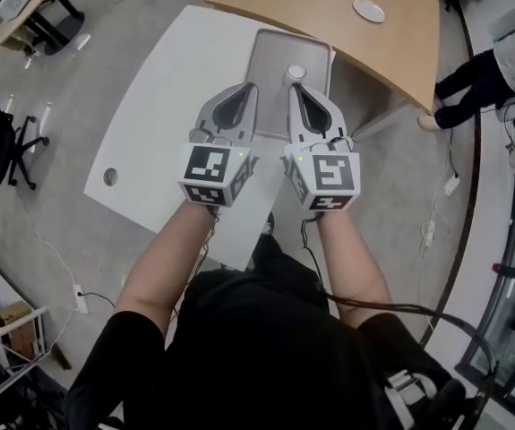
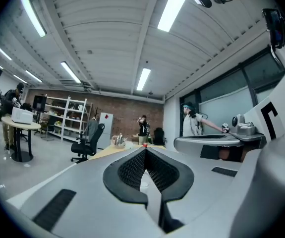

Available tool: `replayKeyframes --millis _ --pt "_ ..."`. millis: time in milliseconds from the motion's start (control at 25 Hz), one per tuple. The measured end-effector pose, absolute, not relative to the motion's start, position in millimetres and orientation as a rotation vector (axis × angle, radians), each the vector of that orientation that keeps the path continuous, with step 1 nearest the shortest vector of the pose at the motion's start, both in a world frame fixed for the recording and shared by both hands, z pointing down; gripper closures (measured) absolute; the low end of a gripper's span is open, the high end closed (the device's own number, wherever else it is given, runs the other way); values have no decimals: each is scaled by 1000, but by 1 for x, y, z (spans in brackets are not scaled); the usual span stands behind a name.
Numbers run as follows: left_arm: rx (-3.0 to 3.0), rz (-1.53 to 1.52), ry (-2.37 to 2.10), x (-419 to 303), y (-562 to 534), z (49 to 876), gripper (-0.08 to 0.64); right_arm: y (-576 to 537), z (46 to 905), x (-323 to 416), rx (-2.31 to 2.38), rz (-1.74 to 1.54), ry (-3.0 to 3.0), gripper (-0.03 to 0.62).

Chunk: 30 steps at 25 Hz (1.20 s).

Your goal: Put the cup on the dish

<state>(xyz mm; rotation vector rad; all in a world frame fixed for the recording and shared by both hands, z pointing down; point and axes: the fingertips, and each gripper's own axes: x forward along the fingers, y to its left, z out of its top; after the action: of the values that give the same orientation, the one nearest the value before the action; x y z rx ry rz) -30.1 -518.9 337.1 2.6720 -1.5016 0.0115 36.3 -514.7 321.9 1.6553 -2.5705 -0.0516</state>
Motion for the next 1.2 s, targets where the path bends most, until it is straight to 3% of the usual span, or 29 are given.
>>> replayKeyframes --millis 400,1200 --pt "2774 -34 -1467 -42 -412 279 560 -401 267 -3 1685 -120 -2601 580" --pt "2834 -48 -1421 -39 -285 235 560 -278 227 -3 1771 -130 -2584 580"
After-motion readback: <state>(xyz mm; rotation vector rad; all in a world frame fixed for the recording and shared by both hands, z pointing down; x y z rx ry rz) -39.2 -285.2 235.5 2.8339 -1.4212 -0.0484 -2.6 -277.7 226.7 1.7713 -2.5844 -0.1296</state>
